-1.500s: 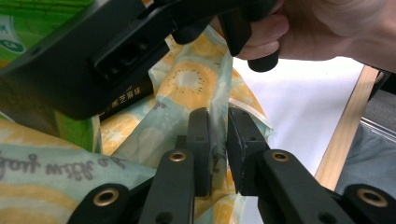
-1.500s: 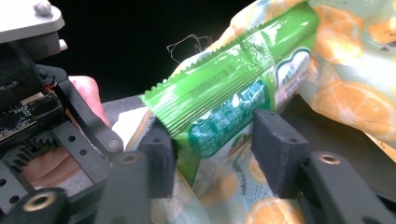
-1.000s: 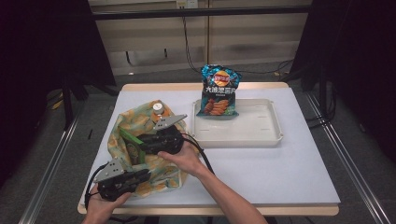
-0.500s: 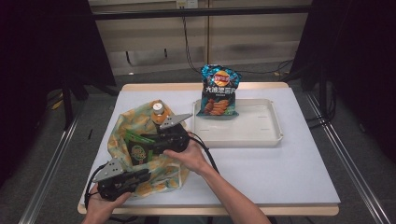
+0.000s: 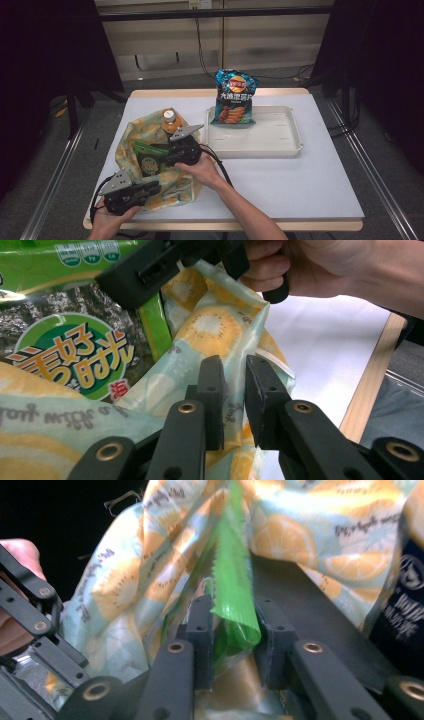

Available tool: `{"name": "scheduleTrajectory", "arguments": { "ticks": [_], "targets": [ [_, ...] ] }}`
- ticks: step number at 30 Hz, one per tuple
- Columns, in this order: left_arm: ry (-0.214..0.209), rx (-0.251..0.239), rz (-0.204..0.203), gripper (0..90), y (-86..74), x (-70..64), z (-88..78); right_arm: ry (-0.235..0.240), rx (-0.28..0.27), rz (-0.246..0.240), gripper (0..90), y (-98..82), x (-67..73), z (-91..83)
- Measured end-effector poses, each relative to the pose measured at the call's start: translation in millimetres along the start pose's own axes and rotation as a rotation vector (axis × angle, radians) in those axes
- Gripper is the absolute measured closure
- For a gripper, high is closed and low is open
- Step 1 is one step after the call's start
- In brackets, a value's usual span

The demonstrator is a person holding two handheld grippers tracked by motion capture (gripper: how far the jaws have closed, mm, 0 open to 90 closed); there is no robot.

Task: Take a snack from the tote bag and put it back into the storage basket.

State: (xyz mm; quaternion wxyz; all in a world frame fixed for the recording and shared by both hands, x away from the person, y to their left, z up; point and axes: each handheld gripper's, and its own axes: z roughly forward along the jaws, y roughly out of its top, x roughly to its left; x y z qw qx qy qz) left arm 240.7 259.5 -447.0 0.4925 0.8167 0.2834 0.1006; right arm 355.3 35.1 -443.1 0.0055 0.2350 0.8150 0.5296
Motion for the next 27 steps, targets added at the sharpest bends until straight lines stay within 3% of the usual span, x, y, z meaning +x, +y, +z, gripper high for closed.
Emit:
{"name": "scheduleTrajectory", "arguments": {
  "ticks": [10, 18, 21, 27],
  "targets": [
    [-0.006, -0.014, -0.017, 72.4, 0.3, 0.3, -0.3, -0.035, -0.064, -0.030, 76.3, 11.8, -2.4, -19.5],
    [-0.039, -0.081, -0.025, 66.0, 2.4, -0.5, -1.6, -0.044, -0.115, -0.061, 76.7, 25.3, -1.3, -36.3],
    [-0.038, -0.096, -0.020, 62.8, 4.2, -0.6, -2.2, -0.042, -0.134, -0.067, 76.7, 30.3, -1.7, -43.0],
    [-0.039, -0.138, -0.047, 55.0, 4.7, 0.1, -5.1, -0.042, -0.156, -0.069, 76.7, 38.0, -7.8, -53.3]
  ]
}}
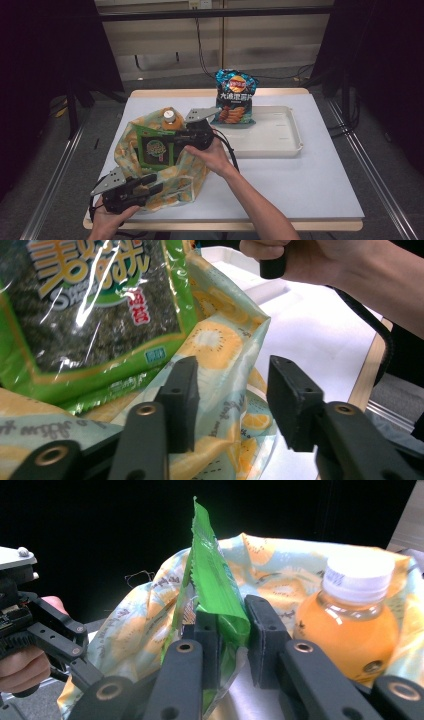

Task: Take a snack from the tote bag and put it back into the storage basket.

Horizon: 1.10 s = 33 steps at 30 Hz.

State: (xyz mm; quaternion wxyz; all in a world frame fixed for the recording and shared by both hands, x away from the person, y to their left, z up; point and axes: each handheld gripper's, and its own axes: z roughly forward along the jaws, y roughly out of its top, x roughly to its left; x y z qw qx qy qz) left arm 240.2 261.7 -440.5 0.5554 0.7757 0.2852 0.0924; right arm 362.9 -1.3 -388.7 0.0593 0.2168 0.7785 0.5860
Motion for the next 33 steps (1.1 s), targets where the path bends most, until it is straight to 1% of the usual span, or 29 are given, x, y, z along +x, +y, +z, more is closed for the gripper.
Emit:
{"name": "scheduleTrajectory", "arguments": {
  "ticks": [2, 3, 4, 5, 8, 9, 10, 11, 12, 18, 19, 20, 21, 22, 23, 24, 25, 26, 27, 28, 30, 31, 33],
  "targets": [
    [-0.003, -0.008, -0.001, 53.6, 0.7, -0.3, -0.8, -0.004, -0.006, -0.007, 76.8, 3.8, -1.8, -1.8],
    [-0.007, -0.013, 0.007, 51.9, 1.0, 0.1, -1.1, -0.006, -0.013, -0.010, 76.8, 5.7, -2.6, -2.7],
    [0.000, -0.012, 0.002, 50.7, 1.3, -0.8, -1.8, -0.005, -0.020, -0.011, 76.8, 7.3, -3.5, -3.6],
    [-0.009, -0.026, 0.003, 49.9, 1.5, -0.8, -1.9, -0.006, -0.024, -0.010, 76.8, 8.2, -3.8, -4.3],
    [0.000, -0.033, 0.006, 45.7, 2.4, -1.2, -2.1, -0.012, -0.026, -0.010, 76.8, 9.7, -5.3, -6.7],
    [-0.005, -0.034, 0.005, 44.5, 2.5, -0.9, -1.9, -0.012, -0.026, -0.011, 76.8, 9.7, -5.6, -7.0],
    [0.001, -0.035, -0.004, 42.8, 2.5, -1.8, -1.3, -0.015, -0.026, -0.011, 76.8, 9.8, -6.1, -7.7],
    [0.002, -0.035, -0.004, 41.6, 2.7, -2.3, -0.9, -0.015, -0.028, -0.010, 76.8, 10.0, -6.6, -8.5],
    [0.012, -0.031, 0.000, 40.9, 3.0, -3.0, -1.3, -0.014, -0.032, -0.009, 76.9, 10.3, -7.2, -9.0],
    [0.008, -0.031, 0.002, 34.8, 4.6, -5.1, 0.7, -0.015, -0.050, -0.009, 76.9, 13.1, -7.6, -14.8],
    [0.015, -0.030, 0.004, 34.4, 4.6, -5.8, 0.7, -0.019, -0.052, -0.010, 77.0, 13.5, -7.7, -16.1],
    [0.034, -0.023, 0.005, 33.8, 4.8, -7.1, 0.2, -0.018, -0.058, -0.010, 77.0, 14.0, -8.1, -17.2],
    [0.011, -0.031, 0.006, 33.1, 4.5, -6.3, 0.5, -0.017, -0.060, -0.009, 77.0, 14.5, -8.3, -18.5],
    [0.014, -0.032, 0.005, 32.5, 4.4, -6.1, 0.4, -0.020, -0.061, -0.012, 77.0, 15.3, -8.4, -19.8],
    [0.034, -0.028, 0.007, 32.1, 4.6, -6.5, 0.2, -0.022, -0.065, -0.014, 77.0, 15.9, -8.7, -20.9],
    [0.020, -0.028, 0.006, 31.6, 4.5, -5.7, 0.2, -0.021, -0.066, -0.014, 77.0, 16.4, -9.0, -22.0],
    [0.019, -0.028, 0.004, 31.5, 4.4, -5.6, 0.4, -0.026, -0.065, -0.015, 77.0, 16.6, -9.1, -23.0],
    [0.063, -0.023, 0.008, 31.5, 4.7, -7.2, 0.7, -0.028, -0.068, -0.014, 77.1, 16.2, -8.8, -23.6],
    [0.042, -0.015, 0.005, 31.4, 5.1, -6.4, 0.4, -0.029, -0.067, -0.014, 77.1, 15.7, -8.7, -24.0],
    [0.050, -0.013, 0.005, 30.8, 5.3, -6.7, 0.6, -0.026, -0.067, -0.014, 77.1, 15.6, -8.9, -24.4],
    [0.046, -0.012, 0.003, 29.4, 5.3, -7.4, 1.4, -0.030, -0.071, -0.017, 77.1, 17.0, -9.2, -25.7],
    [0.011, -0.017, 0.006, 28.9, 5.2, -6.0, 1.6, -0.033, -0.074, -0.018, 77.2, 18.3, -9.6, -27.1],
    [0.003, -0.016, 0.003, 28.1, 5.5, -6.2, 1.4, -0.039, -0.078, -0.024, 77.2, 22.4, -9.7, -30.7]
  ]
}}
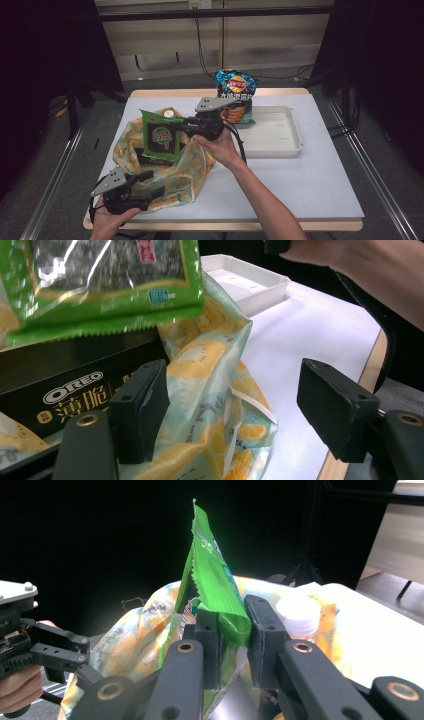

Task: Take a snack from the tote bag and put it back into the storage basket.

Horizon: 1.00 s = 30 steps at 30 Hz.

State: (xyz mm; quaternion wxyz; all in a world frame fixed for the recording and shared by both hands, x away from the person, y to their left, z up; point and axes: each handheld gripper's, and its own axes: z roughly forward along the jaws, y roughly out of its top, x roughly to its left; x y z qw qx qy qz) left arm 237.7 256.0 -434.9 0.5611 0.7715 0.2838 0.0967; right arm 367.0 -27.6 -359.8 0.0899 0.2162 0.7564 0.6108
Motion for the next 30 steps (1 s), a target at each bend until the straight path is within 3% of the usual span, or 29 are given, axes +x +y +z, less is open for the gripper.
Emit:
{"name": "scheduleTrajectory", "arguments": {
  "ticks": [2, 5, 8, 11, 12, 13, 15, 16, 19, 20, 23, 27, 30],
  "targets": [
    [0.007, -0.003, 0.015, 26.3, 0.7, 0.4, -0.6, -0.012, 0.001, -0.008, 77.2, 5.2, -0.5, -3.8],
    [0.017, -0.022, 0.000, 24.0, 0.6, -0.9, -0.8, -0.017, -0.011, -0.010, 77.3, 10.9, -2.6, -9.9],
    [0.067, -0.027, 0.002, 21.7, 0.8, -3.2, -2.5, -0.020, -0.022, -0.009, 77.4, 14.8, -4.7, -15.9],
    [0.051, -0.046, 0.009, 20.6, 2.4, -2.0, -4.7, -0.027, -0.034, -0.011, 77.5, 18.9, -6.0, -20.6],
    [0.079, -0.049, 0.006, 20.6, 3.3, -3.3, -5.5, -0.029, -0.038, -0.011, 77.5, 20.4, -6.4, -22.0],
    [0.056, -0.059, 0.010, 20.5, 3.8, -2.0, -6.3, -0.028, -0.043, -0.011, 77.5, 21.9, -6.7, -23.4],
    [0.063, -0.069, 0.026, 20.5, 4.8, -2.4, -7.6, -0.029, -0.053, -0.013, 77.6, 24.4, -7.0, -25.7],
    [0.090, -0.065, 0.022, 20.5, 5.1, -4.7, -8.0, -0.032, -0.055, -0.012, 77.6, 25.2, -7.2, -27.1],
    [0.059, -0.078, 0.025, 20.6, 5.1, -5.8, -7.7, -0.039, -0.054, -0.018, 77.6, 27.0, -8.1, -31.6],
    [0.085, -0.070, 0.034, 20.9, 5.5, -7.7, -7.7, -0.040, -0.056, -0.018, 77.7, 27.5, -8.7, -33.5],
    [0.062, -0.062, 0.053, 21.4, 6.4, -9.6, -7.7, -0.047, -0.065, -0.018, 77.7, 29.4, -10.3, -39.8],
    [0.071, -0.058, 0.066, 21.4, 6.6, -11.9, -8.0, -0.056, -0.072, -0.016, 77.7, 30.0, -13.1, -47.9],
    [0.065, -0.059, 0.053, 20.8, 5.6, -12.4, -7.5, -0.066, -0.069, -0.025, 77.7, 29.3, -15.8, -56.5]
  ]
}}
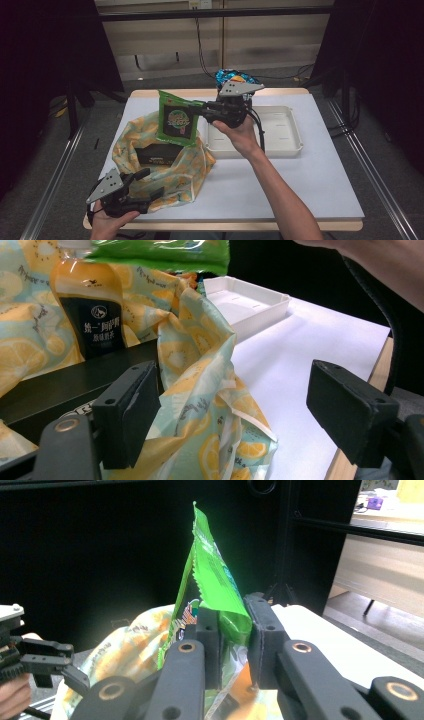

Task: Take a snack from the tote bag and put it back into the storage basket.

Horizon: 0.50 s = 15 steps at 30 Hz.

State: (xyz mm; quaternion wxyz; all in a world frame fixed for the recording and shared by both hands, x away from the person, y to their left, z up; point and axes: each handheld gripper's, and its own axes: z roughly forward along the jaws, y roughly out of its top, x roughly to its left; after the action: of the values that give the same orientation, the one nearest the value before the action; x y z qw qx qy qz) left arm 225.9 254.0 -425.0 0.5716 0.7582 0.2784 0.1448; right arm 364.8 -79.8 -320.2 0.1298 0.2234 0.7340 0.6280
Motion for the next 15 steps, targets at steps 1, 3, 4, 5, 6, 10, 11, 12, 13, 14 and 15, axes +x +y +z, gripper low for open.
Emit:
{"name": "scheduleTrajectory", "arguments": {
  "ticks": [1, 3, 4, 5, 6, 10, 11, 12, 13, 14, 15],
  "targets": [
    [0.006, 0.007, -0.003, 20.4, 0.0, -0.2, 0.6, -0.005, 0.001, -0.001, 77.7, -0.2, -1.7, -3.6],
    [0.011, 0.009, 0.005, 19.5, 0.6, 0.0, 1.8, -0.019, 0.005, 0.000, 77.7, -0.9, -5.4, -11.4],
    [0.008, 0.009, 0.005, 18.9, 0.8, 0.2, 2.3, -0.027, 0.004, -0.002, 77.7, -1.3, -7.1, -15.2],
    [0.012, 0.007, 0.001, 18.4, 0.6, -0.3, 3.0, -0.031, 0.001, 0.000, 77.7, -1.8, -8.6, -19.3],
    [0.015, 0.008, 0.004, 18.2, 0.2, -0.2, 3.3, -0.038, 0.001, 0.001, 77.7, -2.2, -9.6, -23.4],
    [0.032, 0.006, 0.002, 17.7, -0.5, 0.3, 3.8, -0.060, -0.011, 0.006, 77.7, -4.0, -13.9, -39.3],
    [0.032, 0.006, -0.001, 17.7, -0.6, 0.2, 3.7, -0.068, -0.013, 0.005, 77.7, -4.8, -15.3, -43.6],
    [0.032, 0.004, -0.003, 17.8, -0.5, 0.2, 3.9, -0.071, -0.016, 0.011, 77.7, -5.6, -16.9, -47.7],
    [0.031, 0.003, -0.003, 17.8, -0.6, 0.0, 4.0, -0.077, -0.018, 0.014, 77.8, -6.6, -18.6, -51.4],
    [0.024, 0.004, 0.006, 17.9, -0.6, 0.4, 4.2, -0.087, -0.018, 0.014, 77.7, -7.6, -20.6, -55.0],
    [0.026, 0.003, 0.006, 18.4, -0.6, -0.3, 4.4, -0.094, -0.018, 0.018, 77.7, -8.6, -22.5, -58.3]
  ]
}}
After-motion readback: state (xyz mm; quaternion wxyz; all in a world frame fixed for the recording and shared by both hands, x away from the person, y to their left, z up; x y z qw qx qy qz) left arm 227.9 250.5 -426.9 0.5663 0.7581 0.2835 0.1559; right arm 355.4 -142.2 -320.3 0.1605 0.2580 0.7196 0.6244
